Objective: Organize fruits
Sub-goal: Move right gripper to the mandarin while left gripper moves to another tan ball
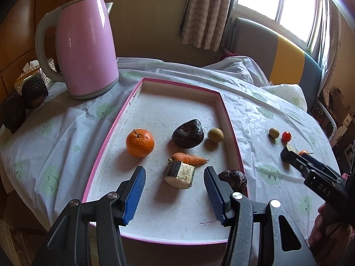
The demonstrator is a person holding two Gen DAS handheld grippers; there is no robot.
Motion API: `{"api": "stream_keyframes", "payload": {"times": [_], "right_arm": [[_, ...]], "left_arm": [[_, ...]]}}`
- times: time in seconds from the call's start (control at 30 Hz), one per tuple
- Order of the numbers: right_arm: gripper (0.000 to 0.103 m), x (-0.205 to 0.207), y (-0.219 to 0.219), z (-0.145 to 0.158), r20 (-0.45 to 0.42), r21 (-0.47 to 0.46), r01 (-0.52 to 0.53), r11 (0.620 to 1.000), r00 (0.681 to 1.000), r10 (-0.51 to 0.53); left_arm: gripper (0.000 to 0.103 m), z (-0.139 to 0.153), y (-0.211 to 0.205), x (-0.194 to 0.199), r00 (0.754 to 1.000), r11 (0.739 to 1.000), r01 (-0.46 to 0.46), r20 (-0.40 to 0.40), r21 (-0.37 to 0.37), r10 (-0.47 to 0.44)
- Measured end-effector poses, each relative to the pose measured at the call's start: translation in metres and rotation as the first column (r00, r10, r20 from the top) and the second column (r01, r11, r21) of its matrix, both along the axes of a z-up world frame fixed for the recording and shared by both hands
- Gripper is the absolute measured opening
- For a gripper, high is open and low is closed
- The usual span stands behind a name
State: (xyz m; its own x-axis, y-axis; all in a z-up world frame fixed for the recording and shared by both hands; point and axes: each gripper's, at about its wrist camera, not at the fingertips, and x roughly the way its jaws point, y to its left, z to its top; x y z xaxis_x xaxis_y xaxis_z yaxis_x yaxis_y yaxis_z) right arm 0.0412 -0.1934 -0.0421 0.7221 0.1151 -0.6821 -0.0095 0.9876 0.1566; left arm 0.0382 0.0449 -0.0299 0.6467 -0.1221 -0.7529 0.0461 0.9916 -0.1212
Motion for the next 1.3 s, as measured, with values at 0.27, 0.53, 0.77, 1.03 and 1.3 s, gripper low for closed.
{"api": "stream_keyframes", "payload": {"times": [0.27, 0.53, 0.77, 1.03, 1.3], "right_arm": [[0.069, -0.013, -0.044, -0.001, 0.003, -0.01, 0.108, 0.994, 0.994, -0.108], [0.069, -0.021, -0.077, -0.006, -0.012, -0.006, 0.19, 0.982, 0.982, -0.19], [0.069, -0.024, -0.094, -0.012, -0.022, -0.007, 0.232, 0.973, 0.972, -0.232], [0.068, -0.026, -0.108, -0.018, -0.028, -0.011, 0.265, 0.964, 0.964, -0.265], [0.066, -0.024, -0.122, -0.025, -0.051, 0.01, 0.283, 0.959, 0.958, -0.283]], "left_arm": [[0.056, 0.003, -0.014, 0.001, 0.999, 0.999, 0.041, 0.004, -0.015, -0.041], [0.055, 0.009, -0.036, 0.004, 0.995, 0.995, 0.095, 0.002, -0.015, -0.095], [0.056, 0.006, -0.071, 0.008, 0.98, 0.98, 0.199, -0.026, 0.015, -0.198], [0.055, -0.002, -0.119, 0.018, 0.932, 0.934, 0.356, -0.067, -0.027, -0.357], [0.055, -0.007, -0.153, 0.03, 0.902, 0.906, 0.421, -0.081, -0.051, -0.424]]}}
